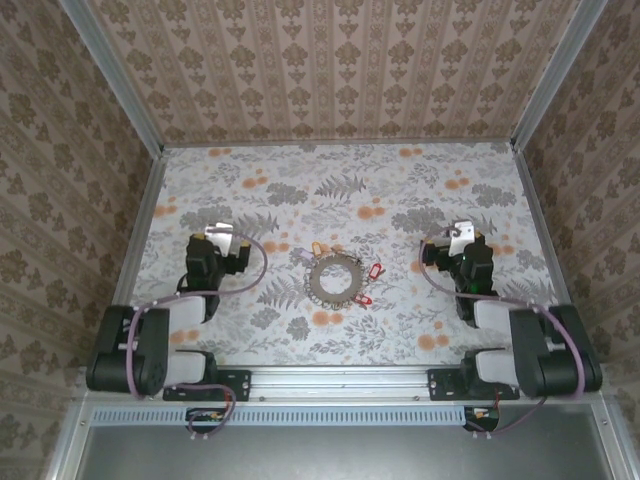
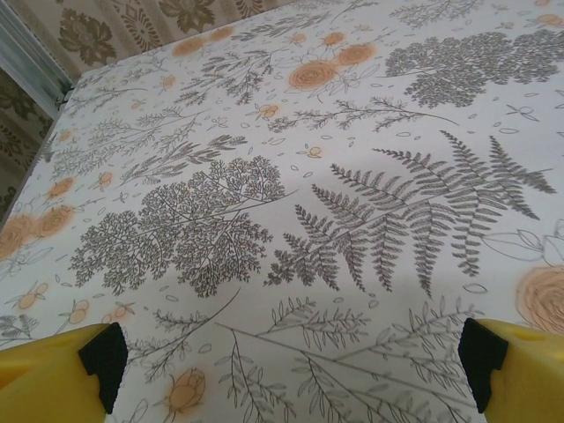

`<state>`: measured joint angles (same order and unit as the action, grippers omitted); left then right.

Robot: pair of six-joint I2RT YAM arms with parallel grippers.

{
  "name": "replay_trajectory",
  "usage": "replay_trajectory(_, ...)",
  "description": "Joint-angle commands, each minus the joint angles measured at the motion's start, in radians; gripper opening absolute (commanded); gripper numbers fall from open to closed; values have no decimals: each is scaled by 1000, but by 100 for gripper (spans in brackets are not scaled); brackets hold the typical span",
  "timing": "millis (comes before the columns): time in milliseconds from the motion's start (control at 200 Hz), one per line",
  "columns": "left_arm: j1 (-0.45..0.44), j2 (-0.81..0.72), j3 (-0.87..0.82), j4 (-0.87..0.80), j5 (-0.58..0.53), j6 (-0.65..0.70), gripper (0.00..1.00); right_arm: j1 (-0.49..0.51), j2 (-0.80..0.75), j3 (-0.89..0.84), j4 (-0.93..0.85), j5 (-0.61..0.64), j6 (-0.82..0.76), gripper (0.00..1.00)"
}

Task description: Put the keys on the keyring

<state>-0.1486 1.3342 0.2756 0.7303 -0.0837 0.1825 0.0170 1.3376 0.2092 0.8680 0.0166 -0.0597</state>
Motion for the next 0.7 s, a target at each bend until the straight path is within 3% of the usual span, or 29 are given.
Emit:
replay_trajectory(0, 25, 88, 58, 160, -52, -47, 100, -11, 119, 50, 196, -38, 68, 100)
replay_trajectory(80, 70, 183, 54, 252, -32, -95, 100, -12, 221, 63, 296, -36, 72, 100)
replay_trajectory(120, 90, 222, 54, 311, -21, -101, 100, -12, 192, 83, 224, -33, 73, 100)
replay_trajectory(265, 128, 202, 141, 99, 47, -136, 100, -17, 188, 162, 47, -14, 85, 100)
replay_trajectory(335, 127, 207, 137, 116, 45, -135, 100, -17, 196, 155, 73, -5, 90, 100)
replay_trajectory(430, 129, 206, 136, 115, 46, -136, 100, -9, 190, 175, 24, 131, 137, 100)
replay_trajectory(695, 126, 200, 131, 120, 47, -133, 100, 4, 189, 180, 18, 143, 123, 100)
